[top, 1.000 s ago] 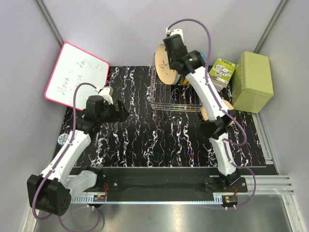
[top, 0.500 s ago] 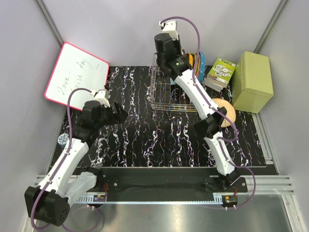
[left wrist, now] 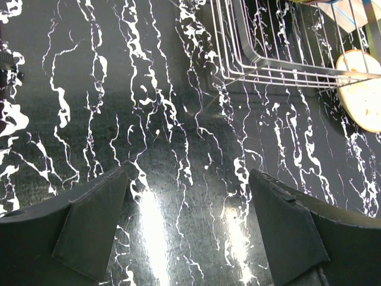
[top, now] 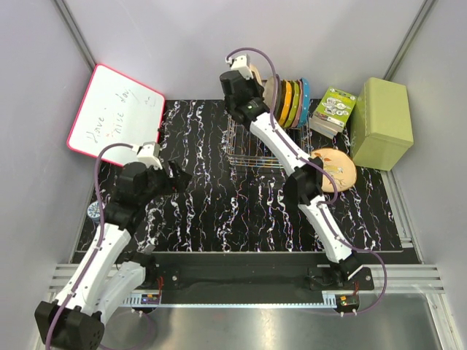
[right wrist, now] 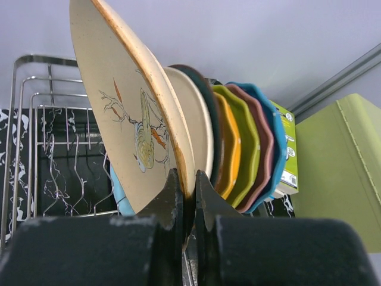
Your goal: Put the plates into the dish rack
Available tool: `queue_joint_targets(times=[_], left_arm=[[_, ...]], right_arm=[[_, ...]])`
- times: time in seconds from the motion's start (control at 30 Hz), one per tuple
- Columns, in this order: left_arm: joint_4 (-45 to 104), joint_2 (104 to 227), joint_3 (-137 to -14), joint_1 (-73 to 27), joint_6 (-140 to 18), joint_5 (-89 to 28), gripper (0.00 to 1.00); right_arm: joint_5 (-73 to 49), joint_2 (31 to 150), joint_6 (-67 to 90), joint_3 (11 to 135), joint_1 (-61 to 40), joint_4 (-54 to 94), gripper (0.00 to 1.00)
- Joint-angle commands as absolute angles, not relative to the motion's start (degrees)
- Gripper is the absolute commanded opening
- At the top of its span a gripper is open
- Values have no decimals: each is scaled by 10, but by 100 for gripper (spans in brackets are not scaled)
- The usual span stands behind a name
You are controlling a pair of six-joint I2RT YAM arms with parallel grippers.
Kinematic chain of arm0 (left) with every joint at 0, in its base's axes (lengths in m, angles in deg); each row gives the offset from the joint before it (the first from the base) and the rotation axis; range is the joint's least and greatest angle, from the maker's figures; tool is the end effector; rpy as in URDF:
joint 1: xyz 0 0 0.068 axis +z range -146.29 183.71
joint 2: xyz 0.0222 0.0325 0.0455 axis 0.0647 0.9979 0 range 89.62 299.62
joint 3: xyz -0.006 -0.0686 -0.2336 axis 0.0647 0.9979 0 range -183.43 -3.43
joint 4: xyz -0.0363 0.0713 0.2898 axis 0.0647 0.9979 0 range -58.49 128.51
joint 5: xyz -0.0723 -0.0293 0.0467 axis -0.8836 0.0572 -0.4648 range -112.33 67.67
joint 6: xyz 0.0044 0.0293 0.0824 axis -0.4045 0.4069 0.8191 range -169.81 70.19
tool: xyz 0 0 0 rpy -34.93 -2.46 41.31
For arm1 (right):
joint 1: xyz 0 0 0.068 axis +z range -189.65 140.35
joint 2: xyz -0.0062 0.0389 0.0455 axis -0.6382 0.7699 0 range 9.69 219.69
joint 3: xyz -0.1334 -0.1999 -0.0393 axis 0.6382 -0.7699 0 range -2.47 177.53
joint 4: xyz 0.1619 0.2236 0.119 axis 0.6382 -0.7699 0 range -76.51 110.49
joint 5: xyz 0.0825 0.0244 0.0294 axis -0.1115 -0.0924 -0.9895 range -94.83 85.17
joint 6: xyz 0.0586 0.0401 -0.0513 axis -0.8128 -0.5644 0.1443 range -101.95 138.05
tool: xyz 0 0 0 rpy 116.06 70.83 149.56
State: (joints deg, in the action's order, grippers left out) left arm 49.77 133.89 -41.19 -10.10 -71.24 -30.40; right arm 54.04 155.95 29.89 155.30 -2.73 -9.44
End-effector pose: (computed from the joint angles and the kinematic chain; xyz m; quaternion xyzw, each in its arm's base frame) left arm 0.2704 -0.0778 0.2405 -0.0179 0.8409 -0.2193 0.4944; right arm 0.5126 0.3022 0.3231 -0.0298 0.7620 -0.2785 0.5838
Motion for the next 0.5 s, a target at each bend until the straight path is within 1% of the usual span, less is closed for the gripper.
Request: queue_joint_targets(times=[0.0, 0.47], left_arm=[[466, 1315, -396, -98, -711, -290, 89], [455, 1317, -383, -98, -716, -296, 90]], right_arm=[[575, 1544, 323, 1574, -32, 39, 0], [601, 1579, 346, 1560, -33, 71, 0]])
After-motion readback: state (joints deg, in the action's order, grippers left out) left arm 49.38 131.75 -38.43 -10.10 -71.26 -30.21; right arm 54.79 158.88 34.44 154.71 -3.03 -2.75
